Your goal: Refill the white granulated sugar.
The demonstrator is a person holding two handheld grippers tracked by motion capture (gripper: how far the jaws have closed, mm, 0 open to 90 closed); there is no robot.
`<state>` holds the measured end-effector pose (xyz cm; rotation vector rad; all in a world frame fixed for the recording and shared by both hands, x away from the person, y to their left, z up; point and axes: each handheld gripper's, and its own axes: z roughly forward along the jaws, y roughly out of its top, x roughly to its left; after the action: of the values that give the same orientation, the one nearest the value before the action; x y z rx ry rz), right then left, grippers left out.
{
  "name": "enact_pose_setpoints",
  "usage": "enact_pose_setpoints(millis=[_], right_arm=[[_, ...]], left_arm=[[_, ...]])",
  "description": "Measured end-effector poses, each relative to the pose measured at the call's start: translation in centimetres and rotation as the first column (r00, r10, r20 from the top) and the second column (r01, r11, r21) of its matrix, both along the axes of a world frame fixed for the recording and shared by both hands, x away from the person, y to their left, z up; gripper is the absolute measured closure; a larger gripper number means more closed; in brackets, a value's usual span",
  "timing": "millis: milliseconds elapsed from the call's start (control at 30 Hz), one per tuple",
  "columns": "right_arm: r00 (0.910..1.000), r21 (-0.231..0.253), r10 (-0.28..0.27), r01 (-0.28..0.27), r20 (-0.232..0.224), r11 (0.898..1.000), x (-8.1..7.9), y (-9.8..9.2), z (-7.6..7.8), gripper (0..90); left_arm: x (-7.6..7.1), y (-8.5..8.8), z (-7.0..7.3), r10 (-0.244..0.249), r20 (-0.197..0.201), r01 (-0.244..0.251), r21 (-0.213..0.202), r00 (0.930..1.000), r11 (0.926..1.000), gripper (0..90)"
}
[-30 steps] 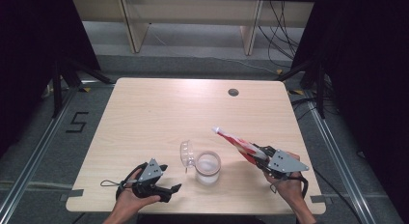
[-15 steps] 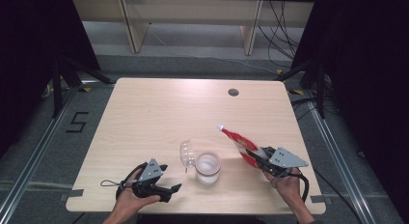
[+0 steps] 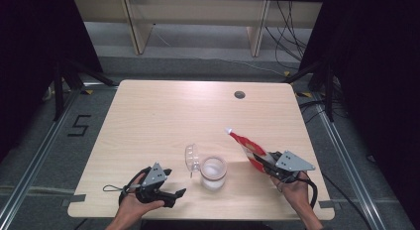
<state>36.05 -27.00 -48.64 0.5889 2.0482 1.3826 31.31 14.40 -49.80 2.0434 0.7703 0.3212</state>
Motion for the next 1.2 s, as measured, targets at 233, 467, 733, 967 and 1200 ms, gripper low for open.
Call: enact_pose_setpoints(millis=[233, 467, 733, 967, 1200], right_arm=[[0.9997, 0.01, -0.009, 0.009, -0.021, 1.0, -0.1, -0.4, 0.2, 77.0], [0.9991, 0.026, -0.029, 0.03, -0.03, 0.999, -0.2, -1.1, 0.3, 76.3], [0.9964, 0.054, -0.062, 0.065, -0.058, 0.996, -0.5, -2.1, 0.2, 75.7], [0.9929, 0.076, -0.094, 0.1, -0.073, 0.992, -0.5, -2.6, -0.1, 74.8], [0.9913, 0.086, -0.092, 0.1, -0.094, 0.991, -0.6, -2.8, 0.0, 72.0]], left_arm=[[0.0, 0.0, 0.0, 0.001, 0.0, -0.001, -0.002, 1.0, 1.0, 16.6], [0.0, 0.0, 0.0, 0.0, 0.003, 0.0, 0.0, 1.0, 1.0, 16.7], [0.0, 0.0, 0.1, 0.0, 0.002, 0.0, 0.001, 1.0, 1.0, 16.7], [0.0, 0.0, 0.0, 0.003, 0.002, -0.003, -0.006, 1.0, 1.0, 16.7], [0.0, 0.0, 0.0, 0.001, 0.001, -0.001, 0.0, 1.0, 1.0, 16.6]])
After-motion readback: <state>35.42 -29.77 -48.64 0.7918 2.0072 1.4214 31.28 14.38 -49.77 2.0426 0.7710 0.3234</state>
